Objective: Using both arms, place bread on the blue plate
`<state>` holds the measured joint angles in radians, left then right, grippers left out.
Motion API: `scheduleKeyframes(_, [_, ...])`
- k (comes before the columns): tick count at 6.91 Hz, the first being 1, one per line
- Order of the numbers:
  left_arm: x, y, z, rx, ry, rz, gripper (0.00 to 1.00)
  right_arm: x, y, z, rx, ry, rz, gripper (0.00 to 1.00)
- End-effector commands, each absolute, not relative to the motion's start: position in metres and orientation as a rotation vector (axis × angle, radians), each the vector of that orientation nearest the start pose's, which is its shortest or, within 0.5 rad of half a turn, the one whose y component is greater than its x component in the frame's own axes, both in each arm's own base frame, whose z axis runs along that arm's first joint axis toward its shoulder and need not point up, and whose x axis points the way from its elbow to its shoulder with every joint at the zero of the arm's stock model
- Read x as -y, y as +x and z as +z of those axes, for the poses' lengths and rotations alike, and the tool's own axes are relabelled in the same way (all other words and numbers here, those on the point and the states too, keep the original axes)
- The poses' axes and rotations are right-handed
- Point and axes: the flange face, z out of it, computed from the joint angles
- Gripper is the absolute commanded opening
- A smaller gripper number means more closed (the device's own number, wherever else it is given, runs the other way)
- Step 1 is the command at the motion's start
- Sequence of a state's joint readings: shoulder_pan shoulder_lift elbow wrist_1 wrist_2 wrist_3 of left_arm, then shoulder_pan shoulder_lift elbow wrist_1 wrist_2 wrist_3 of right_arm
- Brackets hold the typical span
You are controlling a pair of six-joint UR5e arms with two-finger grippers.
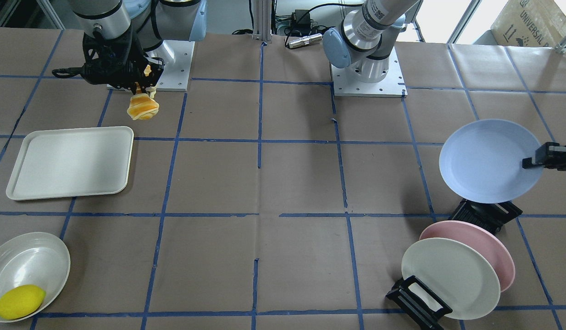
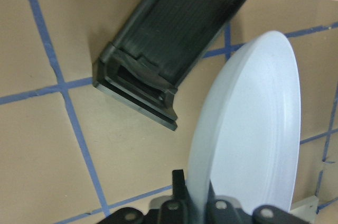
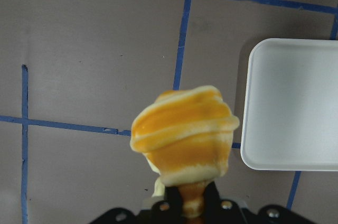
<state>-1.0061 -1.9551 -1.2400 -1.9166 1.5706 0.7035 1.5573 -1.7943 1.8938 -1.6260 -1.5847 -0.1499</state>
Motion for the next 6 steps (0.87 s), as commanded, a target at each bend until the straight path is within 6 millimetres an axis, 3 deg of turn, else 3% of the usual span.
scheduleKeyframes(1, [0.556,0.074,0.414,-3.254,0.233,0.500,0.05,0.393,0.128,0.437,-3.144,-0.227,0.050,0.25])
scheduleKeyframes(3, [0.553,-0.051,0.387,-3.307,0.217,0.408,0.05,0.392,0.128,0.437,-3.138,-0.224,0.049,0.25])
scheduleKeyframes(4, [0.555,-0.101,0.368,-3.360,0.214,0.383,0.05,0.392,0.128,0.435,-3.136,-0.224,0.056,0.25])
scheduleKeyframes(6, [0.559,-0.164,0.333,-3.440,0.202,0.292,0.05,0.392,0.128,0.431,-3.135,-0.227,0.070,0.27])
